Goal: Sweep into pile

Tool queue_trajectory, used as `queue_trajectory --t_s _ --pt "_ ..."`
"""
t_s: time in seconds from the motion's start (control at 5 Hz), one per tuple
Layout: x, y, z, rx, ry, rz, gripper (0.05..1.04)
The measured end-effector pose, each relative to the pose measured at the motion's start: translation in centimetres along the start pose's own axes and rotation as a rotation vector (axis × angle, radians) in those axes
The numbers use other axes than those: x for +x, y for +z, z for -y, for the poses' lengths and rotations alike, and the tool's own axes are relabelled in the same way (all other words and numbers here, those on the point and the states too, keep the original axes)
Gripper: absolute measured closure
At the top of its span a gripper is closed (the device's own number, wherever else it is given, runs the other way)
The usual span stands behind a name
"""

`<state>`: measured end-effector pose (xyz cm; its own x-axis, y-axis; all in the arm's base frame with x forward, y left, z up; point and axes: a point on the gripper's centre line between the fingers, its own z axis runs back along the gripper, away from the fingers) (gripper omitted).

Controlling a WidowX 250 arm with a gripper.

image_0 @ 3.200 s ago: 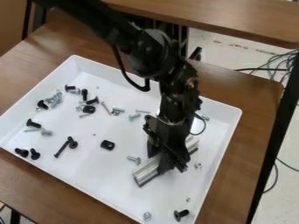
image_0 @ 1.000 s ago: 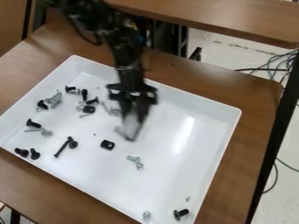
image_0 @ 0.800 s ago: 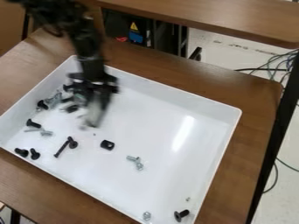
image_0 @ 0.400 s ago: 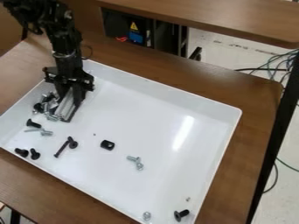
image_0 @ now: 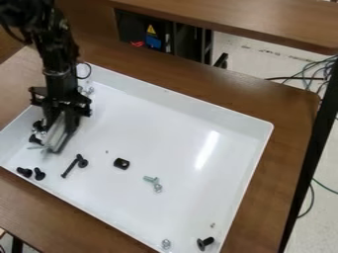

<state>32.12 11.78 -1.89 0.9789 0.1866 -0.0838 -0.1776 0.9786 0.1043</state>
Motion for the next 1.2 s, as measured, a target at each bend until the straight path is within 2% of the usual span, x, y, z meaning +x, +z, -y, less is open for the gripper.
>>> queue_trajectory --t_s 0.2,0.4,0.6,0.8,1.0,1.2 --pt "-0.2 4.7 5.8 0.042 -0.108 0.115 0.735" --pt "-1.7 4.9 10.8 0.016 -0.209 0.132 0.736" --pt "-2.6 3.8 14.1 -0.084 -0.214 0.138 0.735" --pt "-5.2 2.2 19.4 -0.184 -0.302 0.1 0.736" --pt "-6.9 0.2 21.1 -0.217 -0.278 0.067 0.736" --pt "-6.2 -1.0 17.9 -0.193 -0.258 0.06 0.735"
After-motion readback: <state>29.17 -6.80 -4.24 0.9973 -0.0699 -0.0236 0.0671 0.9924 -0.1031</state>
